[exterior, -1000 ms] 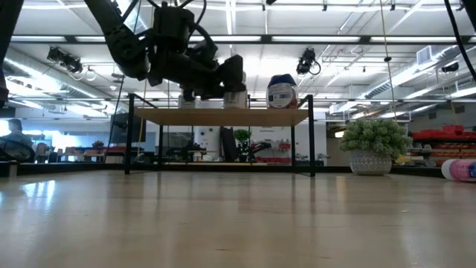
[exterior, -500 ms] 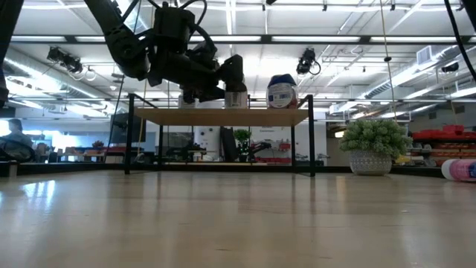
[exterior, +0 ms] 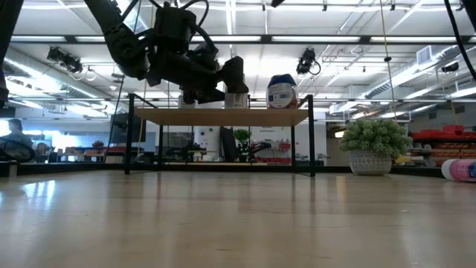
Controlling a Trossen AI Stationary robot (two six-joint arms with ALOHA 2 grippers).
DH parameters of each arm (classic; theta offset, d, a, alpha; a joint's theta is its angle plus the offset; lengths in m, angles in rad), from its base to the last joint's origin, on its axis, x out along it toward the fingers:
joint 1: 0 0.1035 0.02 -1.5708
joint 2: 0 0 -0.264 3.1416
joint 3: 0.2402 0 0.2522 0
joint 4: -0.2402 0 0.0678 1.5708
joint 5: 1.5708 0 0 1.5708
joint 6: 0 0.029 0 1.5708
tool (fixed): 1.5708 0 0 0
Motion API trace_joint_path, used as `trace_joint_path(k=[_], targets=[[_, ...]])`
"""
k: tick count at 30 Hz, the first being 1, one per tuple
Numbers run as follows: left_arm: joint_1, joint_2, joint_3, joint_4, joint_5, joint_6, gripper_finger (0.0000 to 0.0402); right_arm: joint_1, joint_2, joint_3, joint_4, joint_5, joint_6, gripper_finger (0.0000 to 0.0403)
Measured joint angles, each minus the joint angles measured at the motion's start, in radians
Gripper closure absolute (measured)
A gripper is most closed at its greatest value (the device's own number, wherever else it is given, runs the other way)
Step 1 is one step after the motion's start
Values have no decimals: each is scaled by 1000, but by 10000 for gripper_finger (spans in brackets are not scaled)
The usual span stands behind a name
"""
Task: Pick and place medicine bottles onto shelf by color
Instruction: Put the top white pill bottle on the shelf, then put the pink pill bottle on the shelf
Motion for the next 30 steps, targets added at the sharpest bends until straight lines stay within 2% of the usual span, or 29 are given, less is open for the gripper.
trace_joint_path(k=[8,14,21,30], targets=[[-33,-18,0,-31,-19,78,65,0,0,0,-78,15,88,109],[-58,-102,-3,-140,-31,92,65,0,0,-26,-75,15,95,109],[-66,-196,-2,-226,-34,112,65,-1,0,-207,-72,15,119,109],[-69,-200,-2,-314,-45,130,65,3,-6,-402,-59,15,199,109]])
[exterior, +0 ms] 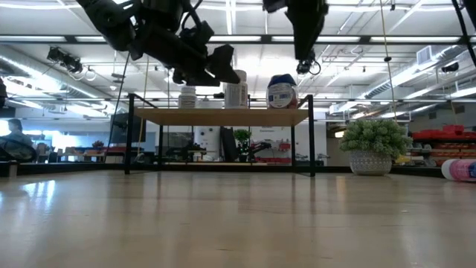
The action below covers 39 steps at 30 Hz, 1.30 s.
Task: Pick and place medicine bottles onto shelf by color
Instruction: Put the pink pill bottle on the shelf
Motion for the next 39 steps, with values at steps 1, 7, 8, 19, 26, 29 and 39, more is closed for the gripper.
trace_joint_path(k=[1,7,8,19,26,29,39], targets=[[-2,-3,0,-10,-5,0,65,2,-8,-25,4,0,10,109],[-13,-91,-1,-108,-14,18,65,26,-98,-268,107,-28,92,109],[-18,-109,-1,-123,-15,20,65,33,-122,-316,132,-37,110,109],[-149,-261,-106,-177,-14,-32,81,28,-377,-802,222,-105,532,109],[-248,-262,-148,-152,-14,-82,84,-15,-410,-1027,240,-166,674,109],[-280,-262,-177,-139,-14,-109,84,-26,-410,-1094,284,-176,723,109],[-321,-264,-250,-90,-20,-131,84,-30,-410,-1174,324,-214,945,122]])
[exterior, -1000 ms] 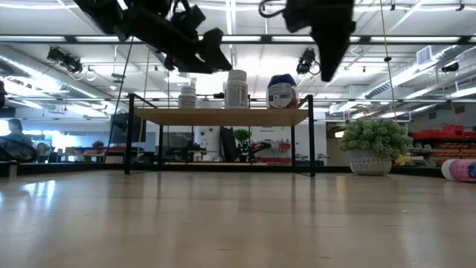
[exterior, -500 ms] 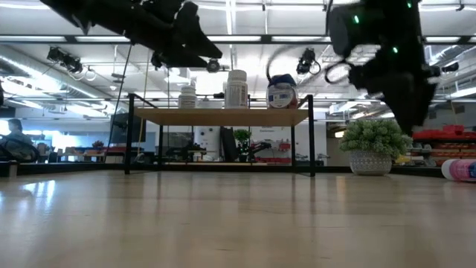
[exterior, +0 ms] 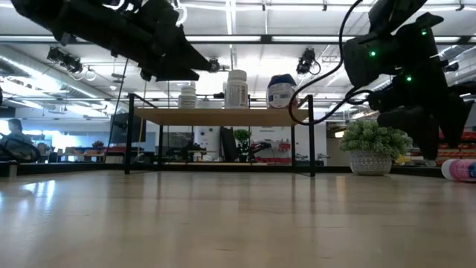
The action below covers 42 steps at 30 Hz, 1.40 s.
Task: Pick and place medicine bottles onto shelf by color
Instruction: Put the pink pill bottle on the shelf
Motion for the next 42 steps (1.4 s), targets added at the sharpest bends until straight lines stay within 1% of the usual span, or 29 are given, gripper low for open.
trace_joint_path(k=[8,18,21,25,27,29,31,33,37,39,42], targets=[[0,-12,-30,12,-6,1,84,1,0,0,-62,-2,123,123],[0,-12,-34,26,-7,27,84,4,0,0,-59,-1,207,123],[-2,-12,-34,25,-7,27,84,8,0,0,-59,25,239,123],[-13,-12,-34,25,-7,29,84,9,3,0,-58,30,279,123],[-15,-12,-34,25,-7,33,84,24,3,0,-39,45,322,123],[-15,-12,-34,24,-6,40,84,49,3,-1,-7,88,359,123],[-14,-12,-34,24,-7,42,84,68,3,-1,-10,92,372,123],[-14,-12,-34,24,-7,54,84,72,3,-1,-30,60,317,123],[-14,-12,-34,28,-7,64,84,59,3,-1,-84,-10,21,123],[-14,-12,-34,40,-7,72,84,43,3,-1,-107,-41,-94,123],[-14,-12,-33,64,-7,80,84,2,3,-1,-134,-69,-199,123]])
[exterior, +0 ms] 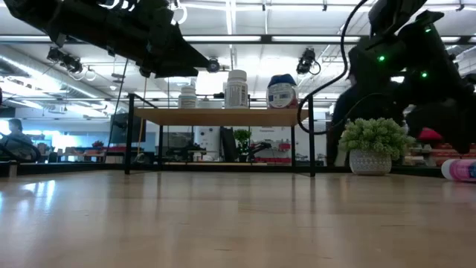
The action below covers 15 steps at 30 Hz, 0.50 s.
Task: Pick and place medicine bottles onto shelf by color
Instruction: Put the pink pill bottle on the shelf
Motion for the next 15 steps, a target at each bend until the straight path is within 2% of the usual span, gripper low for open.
trace_joint_path(k=[7,15], targets=[[0,0,0,7,0,0,84,-110,0,0,30,-36,-220,130],[-14,0,0,2,0,-10,84,-219,0,-28,59,-41,-366,139]])
